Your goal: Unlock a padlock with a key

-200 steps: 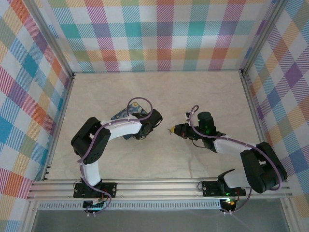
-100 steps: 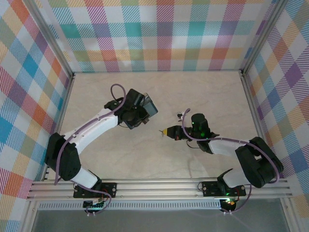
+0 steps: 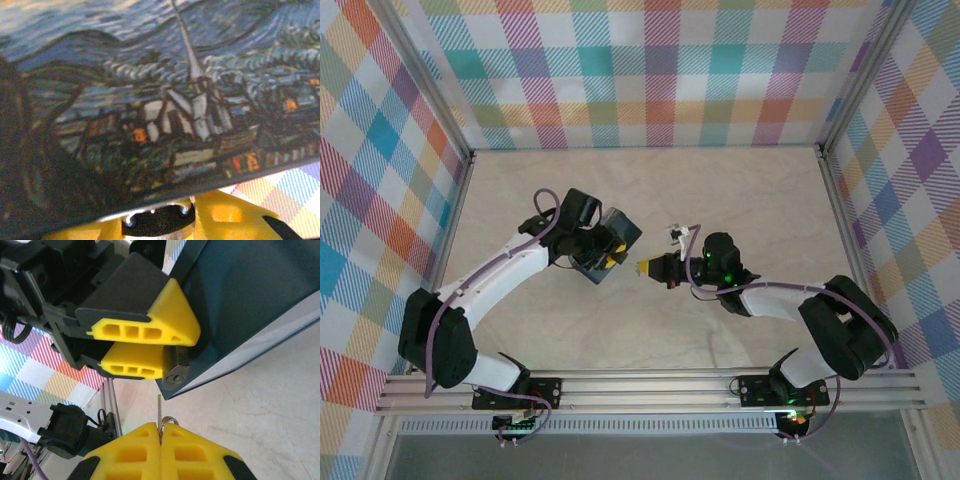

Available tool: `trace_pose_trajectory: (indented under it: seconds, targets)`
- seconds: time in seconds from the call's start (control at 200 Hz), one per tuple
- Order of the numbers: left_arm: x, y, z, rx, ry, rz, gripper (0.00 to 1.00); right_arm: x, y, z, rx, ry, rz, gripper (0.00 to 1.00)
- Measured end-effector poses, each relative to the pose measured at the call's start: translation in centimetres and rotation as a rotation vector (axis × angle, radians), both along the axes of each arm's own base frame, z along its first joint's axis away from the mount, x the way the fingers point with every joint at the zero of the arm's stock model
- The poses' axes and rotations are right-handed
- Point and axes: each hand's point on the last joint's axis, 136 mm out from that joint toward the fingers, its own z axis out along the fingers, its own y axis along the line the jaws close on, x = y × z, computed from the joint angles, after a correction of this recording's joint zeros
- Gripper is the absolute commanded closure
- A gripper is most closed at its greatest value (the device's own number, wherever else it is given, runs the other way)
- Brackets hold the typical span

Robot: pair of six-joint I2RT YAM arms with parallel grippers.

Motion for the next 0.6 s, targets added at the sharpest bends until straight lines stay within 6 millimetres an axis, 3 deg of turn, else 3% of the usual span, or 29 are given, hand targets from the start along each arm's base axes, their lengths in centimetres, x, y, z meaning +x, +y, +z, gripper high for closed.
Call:
trace_pose_trajectory:
  seconds: [0.6]
  targets:
    - [-0.6,0.5,0.2,-0.089,0.015,0.065,0.88,0.7,0.5,0.3,0.033,-0.014,-0.027,1.00]
